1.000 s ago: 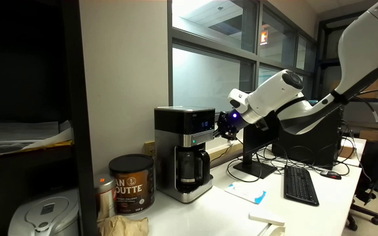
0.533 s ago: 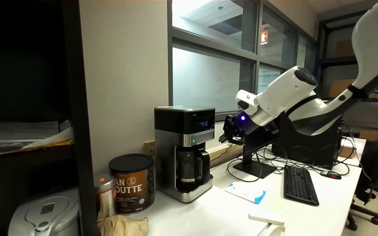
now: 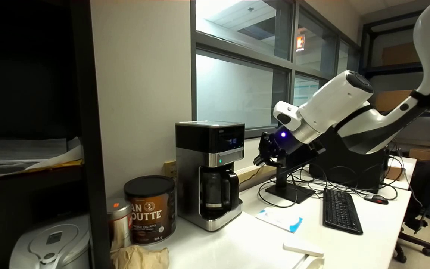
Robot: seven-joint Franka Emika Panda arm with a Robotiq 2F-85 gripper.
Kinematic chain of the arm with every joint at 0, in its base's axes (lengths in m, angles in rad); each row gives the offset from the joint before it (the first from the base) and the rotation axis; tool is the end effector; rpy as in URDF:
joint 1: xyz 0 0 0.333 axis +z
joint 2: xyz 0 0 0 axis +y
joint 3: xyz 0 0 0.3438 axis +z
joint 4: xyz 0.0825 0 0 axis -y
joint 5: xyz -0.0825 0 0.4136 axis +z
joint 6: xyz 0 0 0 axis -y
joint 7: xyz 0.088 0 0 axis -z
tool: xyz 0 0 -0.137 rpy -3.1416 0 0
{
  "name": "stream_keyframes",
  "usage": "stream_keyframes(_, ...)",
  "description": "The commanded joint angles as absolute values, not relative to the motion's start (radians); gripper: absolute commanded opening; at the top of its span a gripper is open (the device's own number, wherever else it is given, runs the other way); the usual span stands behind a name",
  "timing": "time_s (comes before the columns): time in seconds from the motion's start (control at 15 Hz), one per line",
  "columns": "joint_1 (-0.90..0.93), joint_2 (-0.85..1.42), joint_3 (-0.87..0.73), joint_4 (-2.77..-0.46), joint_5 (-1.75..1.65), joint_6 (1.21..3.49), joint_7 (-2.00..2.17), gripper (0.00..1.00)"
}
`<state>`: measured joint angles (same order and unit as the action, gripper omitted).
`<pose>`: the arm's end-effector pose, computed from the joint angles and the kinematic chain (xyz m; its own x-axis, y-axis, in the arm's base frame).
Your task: Press a button on the coffeemaker.
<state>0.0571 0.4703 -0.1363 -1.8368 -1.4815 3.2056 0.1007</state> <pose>0.6989 0.0494 0.3005 0.1425 0.9822 0.1221 0.6509 -0.1860 0.7360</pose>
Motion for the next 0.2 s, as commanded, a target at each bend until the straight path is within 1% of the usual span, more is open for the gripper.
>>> stream_keyframes(0.0, 0.074, 0.429, -0.145, -1.878, -1.514, 3.207, 0.144, 0.00)
stream_keyframes(0.13, 0.080, 0.426, -0.146, -1.881, -1.517, 3.206, 0.153, 0.00)
